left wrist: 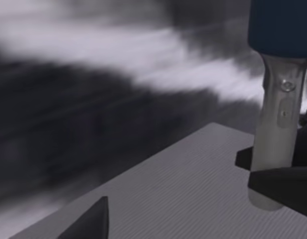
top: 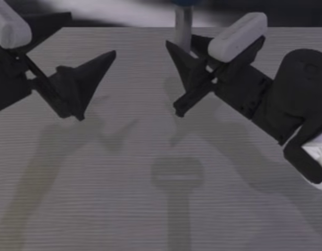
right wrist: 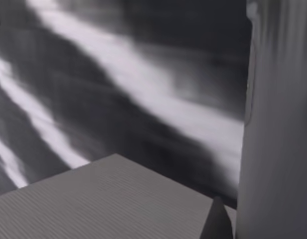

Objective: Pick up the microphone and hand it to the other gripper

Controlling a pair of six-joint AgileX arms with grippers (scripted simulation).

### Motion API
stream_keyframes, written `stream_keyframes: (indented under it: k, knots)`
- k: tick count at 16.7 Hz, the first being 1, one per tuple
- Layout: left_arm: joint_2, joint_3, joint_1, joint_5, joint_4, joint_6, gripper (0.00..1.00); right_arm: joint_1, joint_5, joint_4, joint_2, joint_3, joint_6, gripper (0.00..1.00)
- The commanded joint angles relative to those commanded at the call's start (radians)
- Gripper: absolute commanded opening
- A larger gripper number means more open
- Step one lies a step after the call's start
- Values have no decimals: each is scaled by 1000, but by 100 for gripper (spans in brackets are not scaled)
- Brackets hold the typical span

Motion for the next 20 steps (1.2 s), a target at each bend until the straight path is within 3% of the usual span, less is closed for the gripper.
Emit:
stream_keyframes:
  k: [5, 10, 14, 20]
  knots:
    - [216, 122, -49, 140, 75, 2, 100, 0, 0, 0, 0, 0, 0, 0]
    - [236, 132, -53, 152, 81, 1, 100, 0, 0, 0, 0, 0, 0, 0]
    - [272, 160, -76, 129, 89, 0, 100, 0, 0, 0, 0, 0, 0, 0]
    - [484, 333, -222, -12, 136, -7, 100, 0, 0, 0, 0, 0, 0, 0]
